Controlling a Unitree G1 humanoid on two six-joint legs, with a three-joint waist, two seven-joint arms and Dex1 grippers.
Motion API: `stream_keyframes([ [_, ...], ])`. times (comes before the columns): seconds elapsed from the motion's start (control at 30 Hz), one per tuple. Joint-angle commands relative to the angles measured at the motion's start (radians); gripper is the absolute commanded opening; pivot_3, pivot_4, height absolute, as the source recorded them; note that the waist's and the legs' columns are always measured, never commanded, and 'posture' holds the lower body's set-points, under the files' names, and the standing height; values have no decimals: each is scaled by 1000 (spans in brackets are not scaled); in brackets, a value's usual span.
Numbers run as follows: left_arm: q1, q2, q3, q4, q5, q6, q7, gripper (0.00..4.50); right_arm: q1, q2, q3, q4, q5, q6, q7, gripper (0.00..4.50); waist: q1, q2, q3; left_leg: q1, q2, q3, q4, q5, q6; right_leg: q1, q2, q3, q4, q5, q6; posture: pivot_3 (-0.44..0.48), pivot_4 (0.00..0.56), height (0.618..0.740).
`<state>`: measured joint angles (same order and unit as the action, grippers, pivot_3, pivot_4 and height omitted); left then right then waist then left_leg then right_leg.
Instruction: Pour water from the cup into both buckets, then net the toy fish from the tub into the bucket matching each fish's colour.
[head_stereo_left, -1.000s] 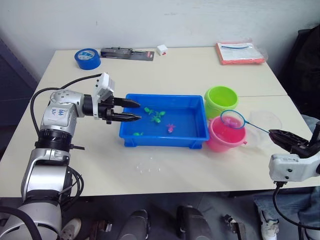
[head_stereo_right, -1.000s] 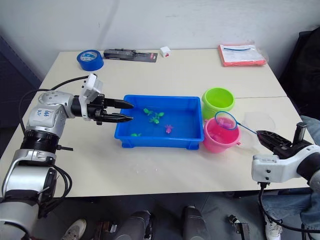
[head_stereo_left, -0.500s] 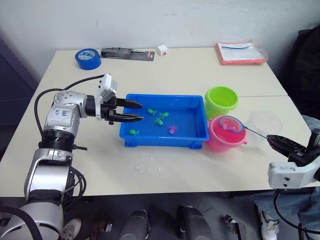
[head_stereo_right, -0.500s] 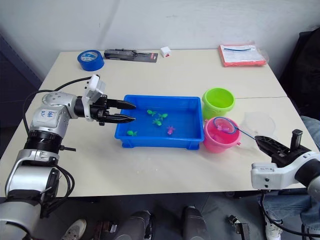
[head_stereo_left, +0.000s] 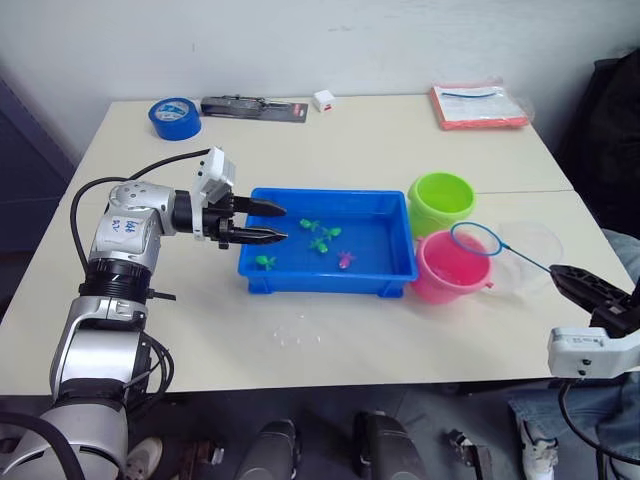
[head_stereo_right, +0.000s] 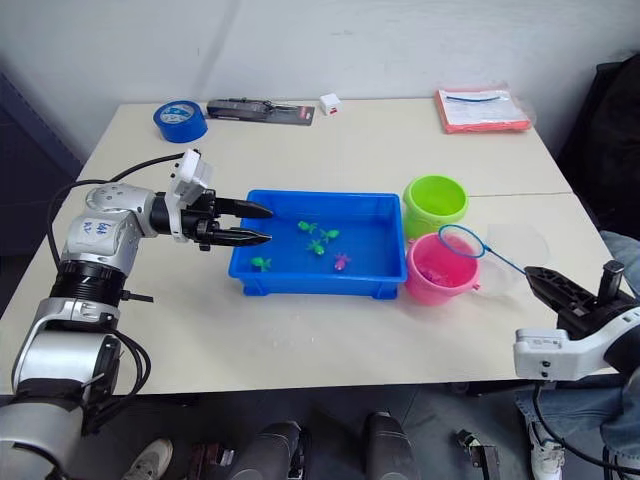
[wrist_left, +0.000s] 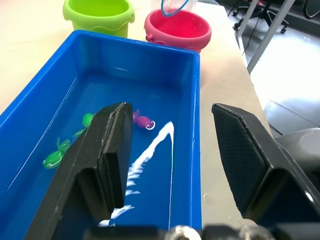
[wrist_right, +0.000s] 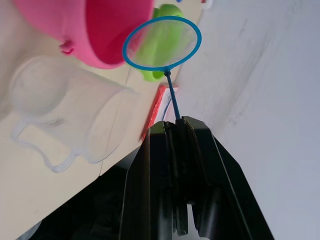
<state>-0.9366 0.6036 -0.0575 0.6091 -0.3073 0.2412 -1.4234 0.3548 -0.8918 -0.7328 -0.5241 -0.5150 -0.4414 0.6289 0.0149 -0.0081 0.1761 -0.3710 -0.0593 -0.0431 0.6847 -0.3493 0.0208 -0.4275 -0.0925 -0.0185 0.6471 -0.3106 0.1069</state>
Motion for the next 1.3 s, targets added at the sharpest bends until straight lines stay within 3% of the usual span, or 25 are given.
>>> stream_keyframes([
  [0.03, -16, 17, 35, -31, -20, 26, -1, 2786, -146, -35, 53, -100, 220, 258, 83, 799, -8, 0, 0, 1, 1, 0, 0, 0, 0, 0, -1, 0, 0, 0, 0, 0, 150, 737],
  [0.33, 84, 83, 91, -157, -43, 108, 38, 2786, -612, -216, 423, -116, 686, 1094, 316, 799, -16, 0, 0, -1, 2, -4, 0, 0, 0, 0, -3, 1, -1, 0, 0, 0, 150, 737],
  [0.43, 150, 117, 128, -242, -64, 148, 69, 2786, -873, -205, 606, 5, 807, 1325, 376, 799, -16, 0, 0, -2, 2, -5, 3, 0, 0, 0, -4, 3, -3, 0, 0, 0, 150, 737],
  [0.77, 310, 160, 198, -458, -128, 248, 166, 2786, -1289, -214, 1091, 214, 737, 1481, 553, 799, -17, 0, 0, -5, 1, -6, 2, 0, -1, -3, -5, 3, -2, 0, 0, 0, 150, 737],
  [1.3, 425, 216, 217, -602, -168, 307, 210, 2786, -1554, -73, 1419, 412, 582, 1559, 647, 799, -19, 0, 0, -6, 1, -6, 1, -1, -1, -5, -5, 3, -2, 0, 0, 0, 150, 737],
])
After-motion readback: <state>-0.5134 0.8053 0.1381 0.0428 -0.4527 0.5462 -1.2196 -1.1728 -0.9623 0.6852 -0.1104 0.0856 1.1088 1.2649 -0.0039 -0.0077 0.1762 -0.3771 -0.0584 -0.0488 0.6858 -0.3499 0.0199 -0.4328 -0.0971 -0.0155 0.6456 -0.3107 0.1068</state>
